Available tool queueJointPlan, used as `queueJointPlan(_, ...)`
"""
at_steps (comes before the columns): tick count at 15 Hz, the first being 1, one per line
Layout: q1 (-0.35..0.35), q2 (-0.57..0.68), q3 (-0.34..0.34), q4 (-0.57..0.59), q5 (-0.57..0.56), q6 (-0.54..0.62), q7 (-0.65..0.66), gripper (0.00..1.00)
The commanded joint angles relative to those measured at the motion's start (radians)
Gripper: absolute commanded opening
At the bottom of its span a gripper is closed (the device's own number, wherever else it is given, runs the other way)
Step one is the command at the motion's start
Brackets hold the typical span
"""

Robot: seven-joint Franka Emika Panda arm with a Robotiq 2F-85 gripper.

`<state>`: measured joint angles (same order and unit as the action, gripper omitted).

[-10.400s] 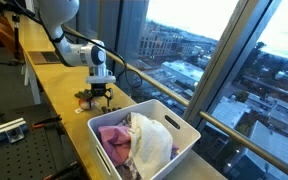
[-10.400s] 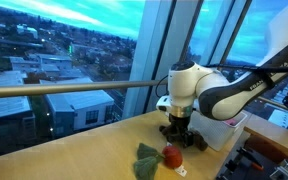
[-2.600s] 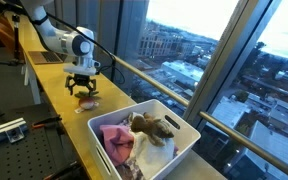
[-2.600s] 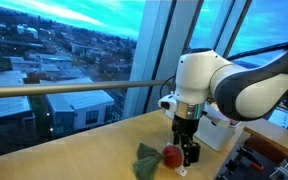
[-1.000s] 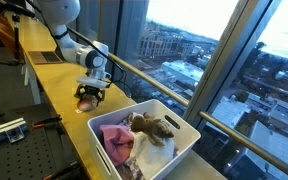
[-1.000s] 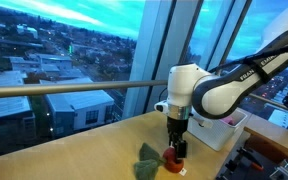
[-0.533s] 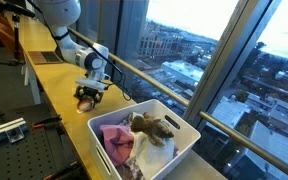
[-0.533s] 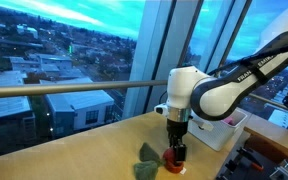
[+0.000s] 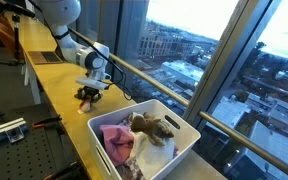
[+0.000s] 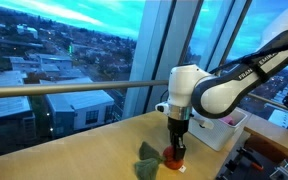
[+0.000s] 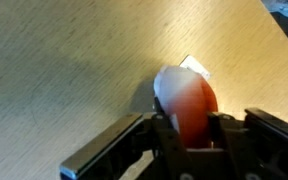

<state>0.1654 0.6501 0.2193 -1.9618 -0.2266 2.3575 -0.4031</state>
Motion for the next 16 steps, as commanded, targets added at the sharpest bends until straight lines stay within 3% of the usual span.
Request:
queueJointPlan(1, -0.012, -0.06, -0.014, -0.051, -0.006, 0.013, 0.009, 0.04)
queueJointPlan(6, -0.041, -0.196, -0.084, -0.105, -0.046, -0.009, 0.023, 0.04)
queueJointPlan(16, -0.167, -0.609, -0.184, -0.112, -0.036, -0.097, -0.031, 0.04)
